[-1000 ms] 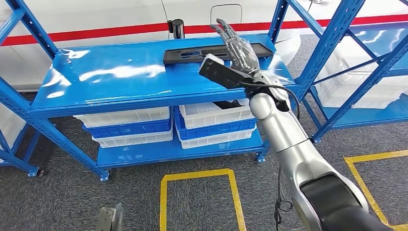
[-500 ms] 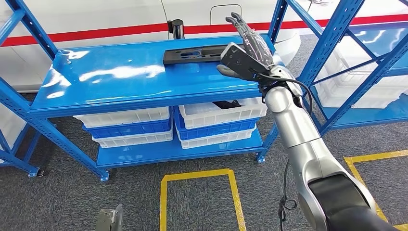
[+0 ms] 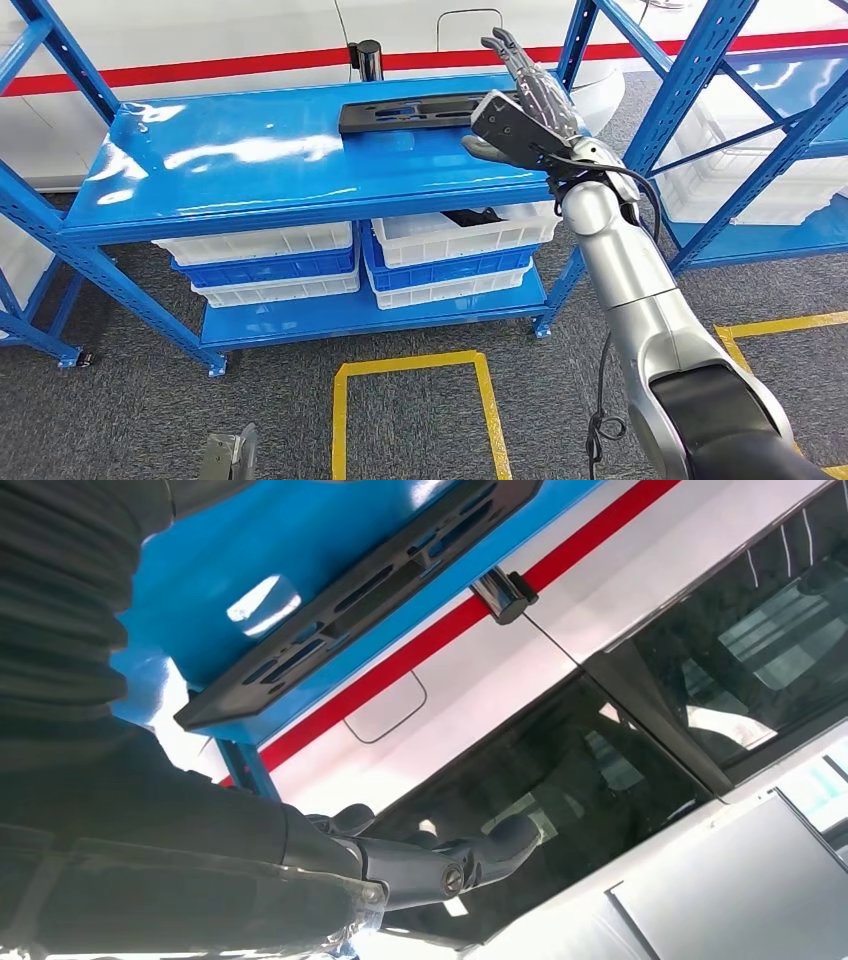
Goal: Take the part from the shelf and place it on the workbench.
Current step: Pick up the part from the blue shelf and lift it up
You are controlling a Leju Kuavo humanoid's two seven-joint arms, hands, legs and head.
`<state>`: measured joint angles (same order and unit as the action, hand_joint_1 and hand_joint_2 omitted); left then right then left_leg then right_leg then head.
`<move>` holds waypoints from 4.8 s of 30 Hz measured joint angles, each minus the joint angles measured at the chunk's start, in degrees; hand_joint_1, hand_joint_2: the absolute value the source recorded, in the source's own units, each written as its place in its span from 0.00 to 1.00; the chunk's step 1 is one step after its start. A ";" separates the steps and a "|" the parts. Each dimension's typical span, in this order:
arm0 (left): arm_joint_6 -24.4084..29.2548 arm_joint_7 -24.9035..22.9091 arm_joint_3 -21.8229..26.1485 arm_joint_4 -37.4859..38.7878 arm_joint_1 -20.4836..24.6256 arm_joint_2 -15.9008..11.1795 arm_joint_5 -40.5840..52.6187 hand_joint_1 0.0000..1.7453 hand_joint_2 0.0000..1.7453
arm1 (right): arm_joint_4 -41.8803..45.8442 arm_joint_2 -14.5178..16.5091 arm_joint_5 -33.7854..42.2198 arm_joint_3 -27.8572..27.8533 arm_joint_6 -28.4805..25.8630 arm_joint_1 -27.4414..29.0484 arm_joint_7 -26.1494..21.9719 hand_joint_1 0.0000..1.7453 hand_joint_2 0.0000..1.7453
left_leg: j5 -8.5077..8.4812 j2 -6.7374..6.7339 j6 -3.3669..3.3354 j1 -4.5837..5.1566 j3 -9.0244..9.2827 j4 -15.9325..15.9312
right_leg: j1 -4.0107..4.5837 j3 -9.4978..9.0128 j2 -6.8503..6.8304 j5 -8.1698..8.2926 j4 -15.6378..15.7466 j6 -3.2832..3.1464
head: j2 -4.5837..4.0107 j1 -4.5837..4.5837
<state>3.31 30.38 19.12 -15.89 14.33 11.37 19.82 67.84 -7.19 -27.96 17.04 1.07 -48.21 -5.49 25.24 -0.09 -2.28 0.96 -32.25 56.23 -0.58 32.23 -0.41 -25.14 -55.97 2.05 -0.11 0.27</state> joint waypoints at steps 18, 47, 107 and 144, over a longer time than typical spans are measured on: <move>-0.36 0.13 0.00 -0.21 0.46 -0.04 -0.82 0.00 0.00 | 0.37 -0.01 0.07 1.20 -0.50 -0.21 0.13 0.00 1.00 | -0.93 -0.22 -1.51 -0.61 -0.29 -0.76 | -0.39 2.75 0.08 -1.91 -4.41 0.47 | 0.00 -0.10; -0.38 0.74 0.01 -0.38 0.54 -0.66 -1.97 0.00 0.00 | -0.09 0.21 0.72 2.93 -1.23 -1.04 0.11 0.00 1.00 | -2.13 0.07 -0.92 -0.72 -3.15 0.31 | -0.06 0.64 0.88 -1.86 -1.88 -0.50 | 0.00 -0.10; -0.37 1.07 -1.08 -0.80 0.47 -1.26 -3.55 0.00 0.00 | 0.29 0.19 1.20 3.19 -2.25 -1.34 0.07 0.00 1.00 | -3.18 -0.04 0.13 -0.70 -3.90 -0.09 | -0.03 -0.99 1.23 -1.68 -0.11 -0.74 | 0.00 -0.29; -0.26 1.68 -1.13 -0.98 1.17 -1.33 -4.72 0.00 0.00 | -2.27 1.66 1.38 4.08 -2.19 -3.85 -1.02 0.00 1.00 | -2.59 0.13 -0.97 -1.13 -1.33 -1.73 | -0.17 7.84 0.81 -6.31 -15.17 -0.64 | 0.00 -0.50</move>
<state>3.04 32.06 17.99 -16.87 15.49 10.04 15.10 65.57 -5.53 -26.57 21.12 -1.11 -52.05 -6.51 22.65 0.04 -3.24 -0.17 -33.58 54.50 -0.75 40.08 0.40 -31.45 -71.14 1.41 -0.11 -0.22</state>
